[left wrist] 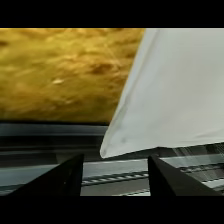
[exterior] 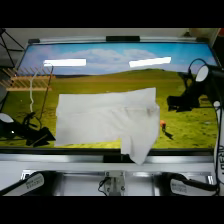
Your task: Fold the shirts.
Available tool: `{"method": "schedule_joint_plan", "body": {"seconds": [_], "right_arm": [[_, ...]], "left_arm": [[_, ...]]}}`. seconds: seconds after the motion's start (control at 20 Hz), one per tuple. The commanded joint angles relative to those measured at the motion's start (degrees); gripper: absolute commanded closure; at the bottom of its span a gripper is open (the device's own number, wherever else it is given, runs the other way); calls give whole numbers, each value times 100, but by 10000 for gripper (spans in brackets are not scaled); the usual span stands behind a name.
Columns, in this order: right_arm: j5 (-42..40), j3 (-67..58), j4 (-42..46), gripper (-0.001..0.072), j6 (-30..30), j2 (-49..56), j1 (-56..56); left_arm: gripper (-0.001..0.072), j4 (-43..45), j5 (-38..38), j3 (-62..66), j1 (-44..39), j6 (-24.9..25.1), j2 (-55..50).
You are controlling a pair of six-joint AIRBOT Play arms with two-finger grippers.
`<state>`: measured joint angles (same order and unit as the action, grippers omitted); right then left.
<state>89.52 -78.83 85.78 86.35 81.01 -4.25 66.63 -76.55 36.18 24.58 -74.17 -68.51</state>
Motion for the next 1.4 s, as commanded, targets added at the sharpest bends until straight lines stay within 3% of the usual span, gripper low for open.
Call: {"method": "schedule_joint_plan", "body": {"seconds": [0.0,0.1,0.25,0.35,0.55,0.7,0.9,1.3,1.35], "right_arm": [[50,52,-129,249,-4,-59,2],[50,52,-127,249,-4,-59,2],[101,52,-125,249,0,-59,2],[144,52,-94,250,0,-59,2],[92,940,-50,250,-28,-428,2],[-562,2780,-525,250,-37,-1222,2],[-1541,4232,-1440,249,-31,-1624,2],[-2704,4754,-1996,265,166,-1469,9],[-2767,4754,-2048,353,149,-1390,9]], "left_arm": [[213,-240,586,-684,37,170,199],[258,-533,901,-693,39,170,199],[471,-885,1121,-695,28,66,199],[676,-883,1088,-695,2,39,201],[678,-881,1008,-693,4,50,271],[678,-883,1008,-691,4,111,448],[678,-883,999,-688,4,111,697],[677,-885,903,-688,4,111,761],[677,-885,901,-688,4,114,761]]}}
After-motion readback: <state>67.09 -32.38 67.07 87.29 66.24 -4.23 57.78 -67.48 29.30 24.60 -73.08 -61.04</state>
